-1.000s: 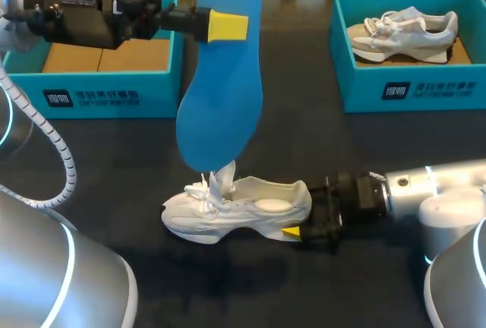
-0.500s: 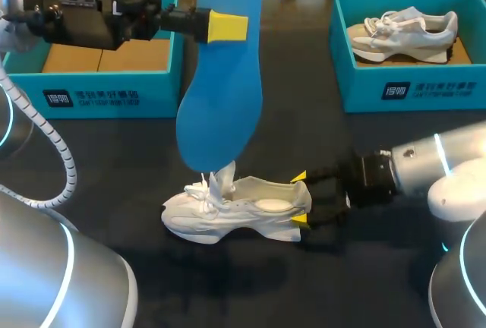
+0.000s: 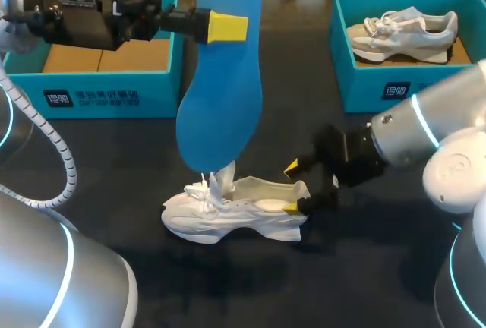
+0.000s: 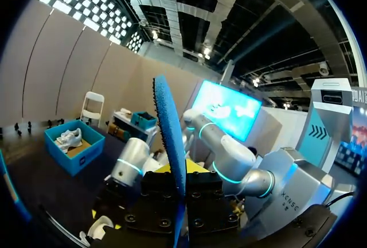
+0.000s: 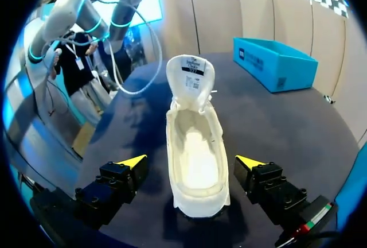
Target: Take the shoe out of the shoebox, open the shoe tongue, remove and reinsert the insole, then place the shoe into the shoebox
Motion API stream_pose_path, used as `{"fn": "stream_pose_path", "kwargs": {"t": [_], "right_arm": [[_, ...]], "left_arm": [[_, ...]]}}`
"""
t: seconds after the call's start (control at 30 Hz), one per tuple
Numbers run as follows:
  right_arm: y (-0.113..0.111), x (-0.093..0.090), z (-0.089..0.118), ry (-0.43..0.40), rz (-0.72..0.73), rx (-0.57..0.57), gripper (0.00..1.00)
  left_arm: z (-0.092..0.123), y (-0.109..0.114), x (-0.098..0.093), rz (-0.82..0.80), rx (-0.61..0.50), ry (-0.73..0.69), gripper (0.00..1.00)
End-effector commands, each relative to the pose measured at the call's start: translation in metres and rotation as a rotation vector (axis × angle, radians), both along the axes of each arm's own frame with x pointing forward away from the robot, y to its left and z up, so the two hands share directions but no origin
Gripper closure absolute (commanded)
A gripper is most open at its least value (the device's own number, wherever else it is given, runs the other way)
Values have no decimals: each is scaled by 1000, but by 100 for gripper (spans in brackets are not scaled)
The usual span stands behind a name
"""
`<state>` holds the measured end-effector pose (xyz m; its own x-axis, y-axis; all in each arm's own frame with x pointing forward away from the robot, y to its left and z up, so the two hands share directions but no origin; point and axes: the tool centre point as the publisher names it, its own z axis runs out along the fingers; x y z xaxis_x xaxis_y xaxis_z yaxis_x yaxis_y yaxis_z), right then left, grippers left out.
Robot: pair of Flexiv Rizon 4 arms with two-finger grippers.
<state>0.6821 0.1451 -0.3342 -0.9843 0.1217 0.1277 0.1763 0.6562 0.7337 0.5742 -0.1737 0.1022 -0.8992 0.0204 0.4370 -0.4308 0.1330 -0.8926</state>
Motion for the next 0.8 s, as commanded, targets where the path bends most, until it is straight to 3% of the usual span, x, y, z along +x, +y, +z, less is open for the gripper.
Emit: {"fn": "stream_pose_path", "kwargs": {"t": [0.03,0.37,0.8], "right_arm": [[10,3,5,52,33,-396,0],[13,1,16,95,29,-608,0],[21,-1,11,98,46,-726,0]], "left_arm": [[0,-1,1,-1,2,0,100],[0,-1,1,-1,2,0,100],[0,-1,1,-1,2,0,100]]}}
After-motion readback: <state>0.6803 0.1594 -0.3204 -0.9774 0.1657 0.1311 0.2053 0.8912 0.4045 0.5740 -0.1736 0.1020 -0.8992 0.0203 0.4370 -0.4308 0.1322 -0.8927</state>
